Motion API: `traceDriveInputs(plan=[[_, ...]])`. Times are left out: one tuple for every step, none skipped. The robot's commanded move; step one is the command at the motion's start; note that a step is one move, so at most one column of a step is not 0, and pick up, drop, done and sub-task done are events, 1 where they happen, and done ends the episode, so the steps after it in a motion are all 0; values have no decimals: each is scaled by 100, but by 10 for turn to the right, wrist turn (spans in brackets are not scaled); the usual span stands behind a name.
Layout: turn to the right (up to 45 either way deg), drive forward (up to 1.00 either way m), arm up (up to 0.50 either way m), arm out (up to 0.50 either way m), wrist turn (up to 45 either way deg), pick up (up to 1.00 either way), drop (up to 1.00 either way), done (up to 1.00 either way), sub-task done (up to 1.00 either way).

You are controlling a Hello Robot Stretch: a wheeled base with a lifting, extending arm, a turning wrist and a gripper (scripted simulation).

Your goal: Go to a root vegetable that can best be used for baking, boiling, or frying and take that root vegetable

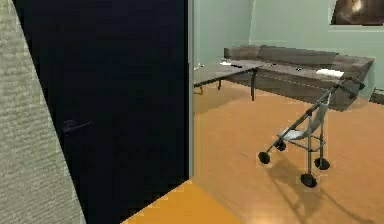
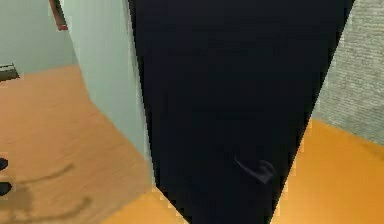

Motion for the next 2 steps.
traceDriveInputs(plan=[[450,0,0,0,0,0,0,0,0],[90,0,0,0,0,0,0,0,0]])
